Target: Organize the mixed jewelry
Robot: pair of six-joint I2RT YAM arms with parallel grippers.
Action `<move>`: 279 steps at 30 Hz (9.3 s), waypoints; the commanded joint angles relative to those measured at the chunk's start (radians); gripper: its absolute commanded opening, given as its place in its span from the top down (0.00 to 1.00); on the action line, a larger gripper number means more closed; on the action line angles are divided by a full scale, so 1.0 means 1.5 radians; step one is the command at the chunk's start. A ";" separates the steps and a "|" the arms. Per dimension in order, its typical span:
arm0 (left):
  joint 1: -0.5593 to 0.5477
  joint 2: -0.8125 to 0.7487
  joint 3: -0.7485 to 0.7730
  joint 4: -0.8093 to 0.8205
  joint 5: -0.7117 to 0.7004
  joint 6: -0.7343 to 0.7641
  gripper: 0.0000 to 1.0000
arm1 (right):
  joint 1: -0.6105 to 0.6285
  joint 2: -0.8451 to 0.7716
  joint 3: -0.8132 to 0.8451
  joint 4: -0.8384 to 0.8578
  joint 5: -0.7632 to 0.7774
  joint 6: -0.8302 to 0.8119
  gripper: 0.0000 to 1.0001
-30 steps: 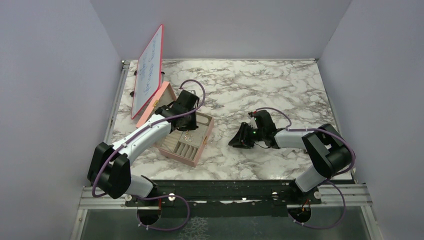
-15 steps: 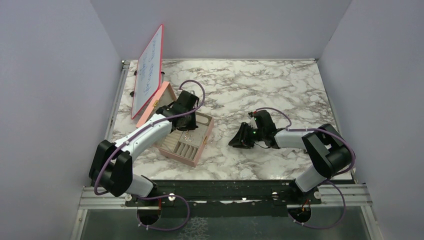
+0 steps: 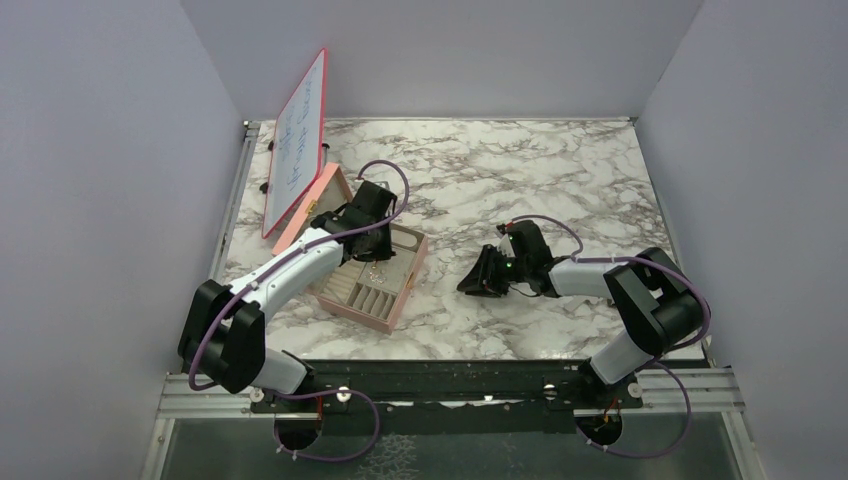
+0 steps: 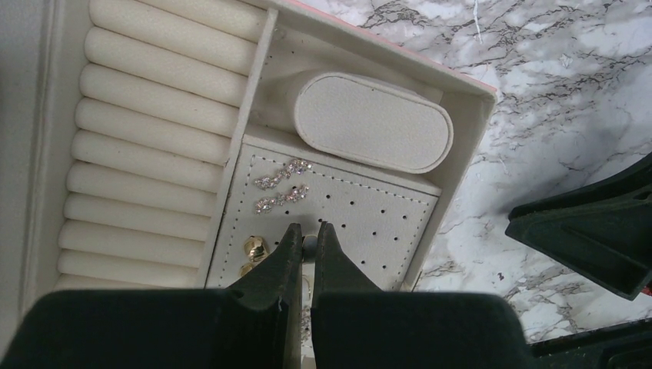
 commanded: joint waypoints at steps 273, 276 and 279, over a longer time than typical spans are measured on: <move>-0.016 -0.255 -0.247 0.935 0.252 -0.457 1.00 | 0.013 -0.222 0.152 0.474 -0.099 0.255 0.37; -0.016 -0.249 -0.248 0.927 0.252 -0.452 1.00 | 0.013 -0.227 0.169 0.455 -0.105 0.233 0.37; -0.017 -0.236 -0.241 0.926 0.259 -0.453 1.00 | 0.014 -0.215 0.184 0.452 -0.120 0.225 0.37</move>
